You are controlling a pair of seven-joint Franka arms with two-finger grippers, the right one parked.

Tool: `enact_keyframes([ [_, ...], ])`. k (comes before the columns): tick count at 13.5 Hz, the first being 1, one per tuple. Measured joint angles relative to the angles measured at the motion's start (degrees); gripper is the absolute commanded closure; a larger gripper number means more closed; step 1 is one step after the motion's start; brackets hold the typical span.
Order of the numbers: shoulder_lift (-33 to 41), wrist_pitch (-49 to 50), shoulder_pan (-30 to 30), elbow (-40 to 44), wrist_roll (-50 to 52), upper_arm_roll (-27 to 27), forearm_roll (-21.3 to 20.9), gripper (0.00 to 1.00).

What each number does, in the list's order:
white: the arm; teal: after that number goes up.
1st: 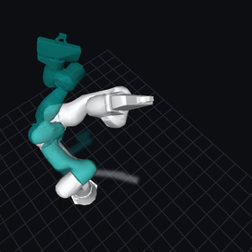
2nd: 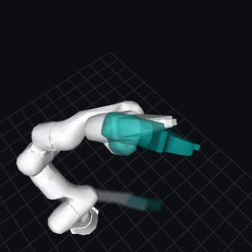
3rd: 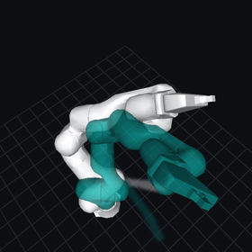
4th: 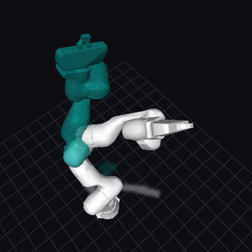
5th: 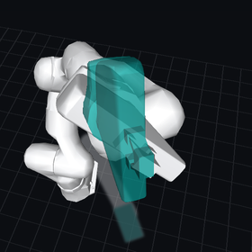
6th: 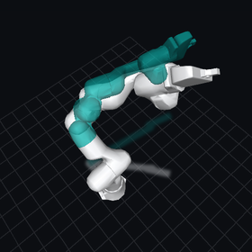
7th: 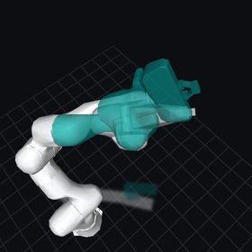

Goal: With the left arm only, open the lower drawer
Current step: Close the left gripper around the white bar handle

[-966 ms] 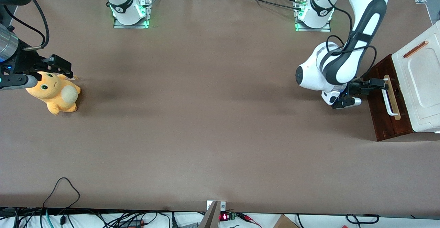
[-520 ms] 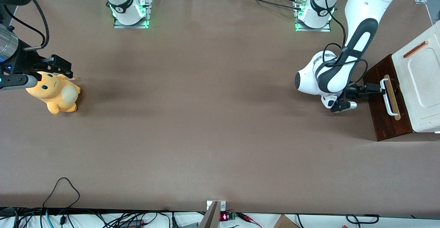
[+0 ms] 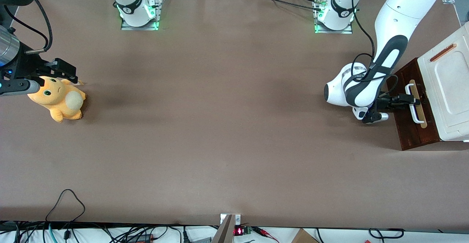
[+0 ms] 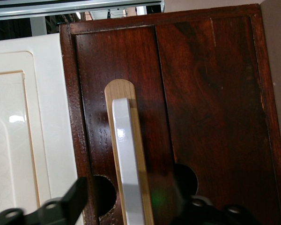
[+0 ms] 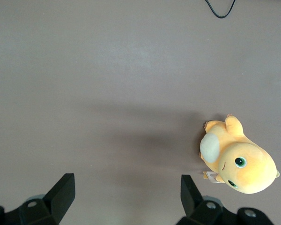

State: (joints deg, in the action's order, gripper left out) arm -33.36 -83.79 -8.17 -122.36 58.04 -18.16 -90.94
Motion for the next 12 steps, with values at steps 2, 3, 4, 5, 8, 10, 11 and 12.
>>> enact_keyframes([
  [2,-0.03,0.14,-0.01,0.03,0.00,-0.01,0.00,0.31],
  [3,-0.05,0.33,-0.09,0.03,0.00,0.02,0.00,0.32],
  [4,-0.05,0.42,-0.21,0.03,0.01,0.05,-0.02,0.32],
  [5,-0.08,0.47,-0.40,0.03,0.01,0.06,-0.04,0.36],
  [8,-0.22,0.48,-1.11,0.04,0.01,0.11,-0.07,0.49],
  [10,-0.35,0.47,-1.16,0.04,0.01,0.11,-0.07,0.51],
  [11,-0.38,0.47,-1.16,0.05,0.01,0.11,-0.07,0.54],
  [12,-0.40,0.47,-1.16,0.05,0.01,0.11,-0.07,0.54],
])
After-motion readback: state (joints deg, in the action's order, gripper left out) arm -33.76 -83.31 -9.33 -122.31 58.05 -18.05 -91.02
